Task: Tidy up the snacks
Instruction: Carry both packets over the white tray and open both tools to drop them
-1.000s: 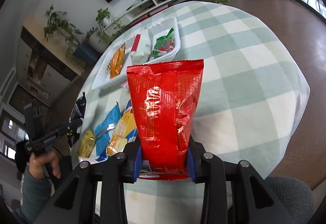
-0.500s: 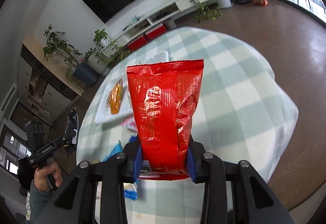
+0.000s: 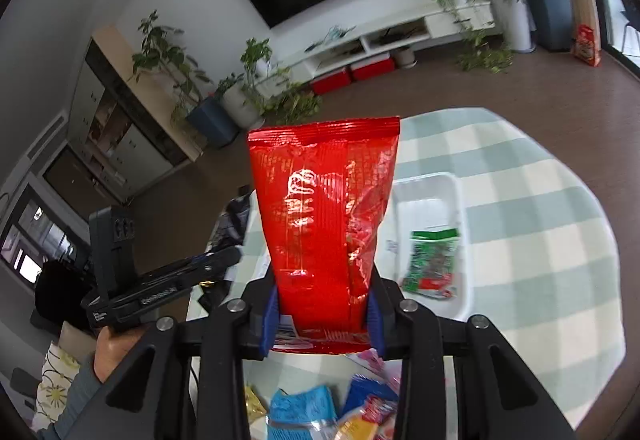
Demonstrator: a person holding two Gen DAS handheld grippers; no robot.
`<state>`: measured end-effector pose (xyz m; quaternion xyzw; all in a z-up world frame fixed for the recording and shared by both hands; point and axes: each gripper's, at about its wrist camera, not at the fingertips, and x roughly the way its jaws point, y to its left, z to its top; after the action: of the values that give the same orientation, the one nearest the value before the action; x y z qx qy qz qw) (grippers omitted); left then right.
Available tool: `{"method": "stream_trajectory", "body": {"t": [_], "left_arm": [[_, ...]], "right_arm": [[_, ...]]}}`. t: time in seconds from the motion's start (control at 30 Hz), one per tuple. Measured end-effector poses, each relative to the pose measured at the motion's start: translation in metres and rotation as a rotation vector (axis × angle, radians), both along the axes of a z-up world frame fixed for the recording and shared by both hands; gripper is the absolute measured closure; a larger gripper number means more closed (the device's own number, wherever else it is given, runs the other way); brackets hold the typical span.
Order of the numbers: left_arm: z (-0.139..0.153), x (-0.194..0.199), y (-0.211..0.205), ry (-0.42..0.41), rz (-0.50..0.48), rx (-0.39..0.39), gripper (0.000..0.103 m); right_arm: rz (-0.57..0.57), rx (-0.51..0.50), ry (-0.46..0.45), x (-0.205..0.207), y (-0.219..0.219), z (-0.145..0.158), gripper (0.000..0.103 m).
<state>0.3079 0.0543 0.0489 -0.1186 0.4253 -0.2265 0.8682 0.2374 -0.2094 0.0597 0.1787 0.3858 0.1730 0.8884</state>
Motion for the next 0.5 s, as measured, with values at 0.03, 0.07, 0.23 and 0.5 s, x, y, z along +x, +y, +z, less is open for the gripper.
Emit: {"method": "stream_trajectory", "body": {"t": [0.03, 0.07, 0.23, 0.5], "left_arm": [[-0.005, 0.006, -0.002, 0.009, 0.007, 0.001, 0.08], [-0.009, 0.01, -0.005, 0.015, 0.013, 0.007, 0.079], [-0.038, 0.029, -0.014, 0.055, 0.035, 0.025, 0.079], [-0.071, 0.046, -0.019, 0.082, 0.045, 0.052, 0.079]], "right_arm": [[0.008, 0.001, 0.016, 0.009, 0.007, -0.006, 0.065], [0.016, -0.007, 0.035, 0.019, 0.014, -0.012, 0.065], [0.042, -0.077, 0.121, 0.057, 0.043, -0.041, 0.065], [0.033, -0.138, 0.209, 0.088, 0.052, -0.082, 0.065]]}}
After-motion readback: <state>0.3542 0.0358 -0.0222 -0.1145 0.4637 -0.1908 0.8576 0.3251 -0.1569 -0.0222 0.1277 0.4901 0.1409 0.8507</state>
